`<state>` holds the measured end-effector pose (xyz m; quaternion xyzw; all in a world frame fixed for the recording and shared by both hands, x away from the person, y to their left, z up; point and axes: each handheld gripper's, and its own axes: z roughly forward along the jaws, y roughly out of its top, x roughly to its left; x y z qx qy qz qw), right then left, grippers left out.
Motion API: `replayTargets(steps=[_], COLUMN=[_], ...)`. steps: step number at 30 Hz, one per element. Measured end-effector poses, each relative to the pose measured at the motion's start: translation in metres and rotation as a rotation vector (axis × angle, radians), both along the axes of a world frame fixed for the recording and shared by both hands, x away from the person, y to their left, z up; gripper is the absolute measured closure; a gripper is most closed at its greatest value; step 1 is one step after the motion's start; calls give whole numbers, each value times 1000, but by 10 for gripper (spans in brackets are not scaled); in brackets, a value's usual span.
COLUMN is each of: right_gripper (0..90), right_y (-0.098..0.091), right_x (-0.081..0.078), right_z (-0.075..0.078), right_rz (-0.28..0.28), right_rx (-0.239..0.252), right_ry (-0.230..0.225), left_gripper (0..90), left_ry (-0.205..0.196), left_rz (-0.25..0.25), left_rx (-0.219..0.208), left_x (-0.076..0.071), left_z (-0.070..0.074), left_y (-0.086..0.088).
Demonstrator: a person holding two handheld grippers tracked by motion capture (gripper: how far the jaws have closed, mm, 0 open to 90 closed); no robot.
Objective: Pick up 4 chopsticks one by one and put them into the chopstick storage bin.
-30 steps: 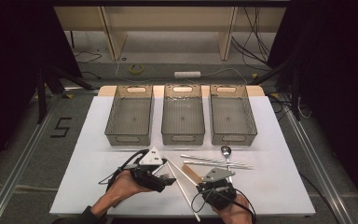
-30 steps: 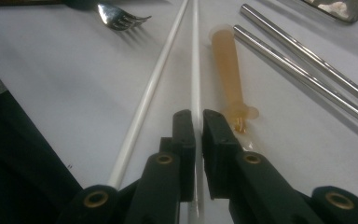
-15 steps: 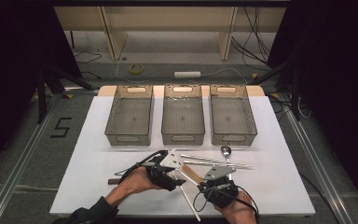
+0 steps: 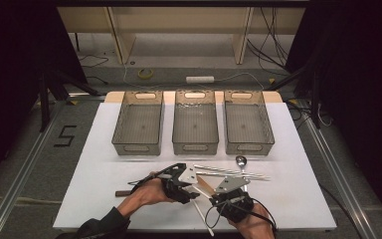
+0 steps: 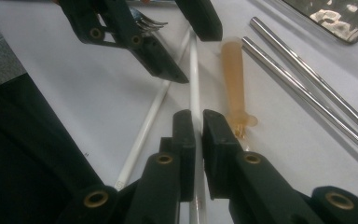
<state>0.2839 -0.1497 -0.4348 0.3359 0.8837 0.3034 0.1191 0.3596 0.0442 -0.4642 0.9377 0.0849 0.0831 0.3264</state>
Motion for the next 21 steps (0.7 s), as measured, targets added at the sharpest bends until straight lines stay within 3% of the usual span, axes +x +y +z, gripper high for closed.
replayTargets(steps=[6,15,18,21], right_gripper=[846,843,835,818], right_y=[1,-4,-12,-19], right_x=[-1,2,8,13], right_z=[2,5,6,7], right_rz=[12,36,48,45], right_rx=[-5,-6,17,44], right_ry=[-8,-6,7,17], left_gripper=[576,666,695,717], left_ry=[-29,-85,-119,-140], left_rz=[-18,-86,-110,-121], left_rx=[26,76,88,68], left_x=[0,-5,-7,-6], left_z=[-1,5,11,17], left_y=[-4,-9,-9,-7])
